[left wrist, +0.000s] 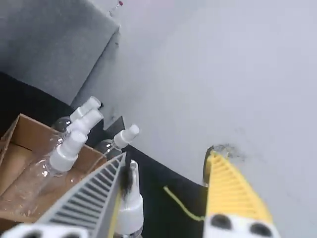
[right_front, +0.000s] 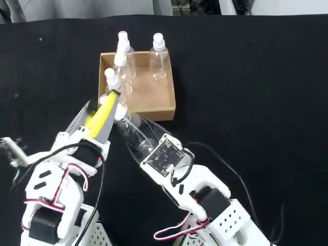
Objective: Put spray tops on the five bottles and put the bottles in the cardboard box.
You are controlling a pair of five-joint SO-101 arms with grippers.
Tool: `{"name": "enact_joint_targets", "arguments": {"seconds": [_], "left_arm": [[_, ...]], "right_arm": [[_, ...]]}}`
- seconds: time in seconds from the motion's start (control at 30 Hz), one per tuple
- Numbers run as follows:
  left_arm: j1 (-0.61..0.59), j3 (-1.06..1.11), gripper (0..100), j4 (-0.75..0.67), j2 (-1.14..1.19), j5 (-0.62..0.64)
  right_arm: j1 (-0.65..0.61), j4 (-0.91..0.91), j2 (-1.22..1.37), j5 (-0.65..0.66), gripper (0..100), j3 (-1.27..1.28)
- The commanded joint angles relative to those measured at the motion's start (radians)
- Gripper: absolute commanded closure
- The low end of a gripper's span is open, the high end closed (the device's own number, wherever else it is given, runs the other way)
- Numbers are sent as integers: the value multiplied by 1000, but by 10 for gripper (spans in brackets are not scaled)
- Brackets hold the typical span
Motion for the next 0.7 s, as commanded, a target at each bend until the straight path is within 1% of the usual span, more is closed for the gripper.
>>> {"name": "enact_joint_targets", "arguments": {"seconds": [0.0, 0.17, 0.23, 0.37, 0.5, 0.57, 0.67], "left_arm": [[-87, -73, 762, -11, -2, 29], [-211, -77, 762, -40, -2, 51], [-243, -70, 762, -40, -3, 54], [-308, -53, 762, -43, -3, 110], [-321, -36, 762, -43, -2, 115], [-321, -15, 762, -46, -2, 114], [-320, 30, 762, -101, -2, 110]], "right_arm": [[-9, -35, -21, -5, 978, -13], [-8, -60, -31, -5, 978, -10], [25, -69, -62, -18, 978, -7], [101, -63, -166, -91, 978, -8], [107, -6, -288, -94, 978, 7], [91, 35, -343, -94, 978, 10], [58, 91, -412, -94, 978, 19]]}}
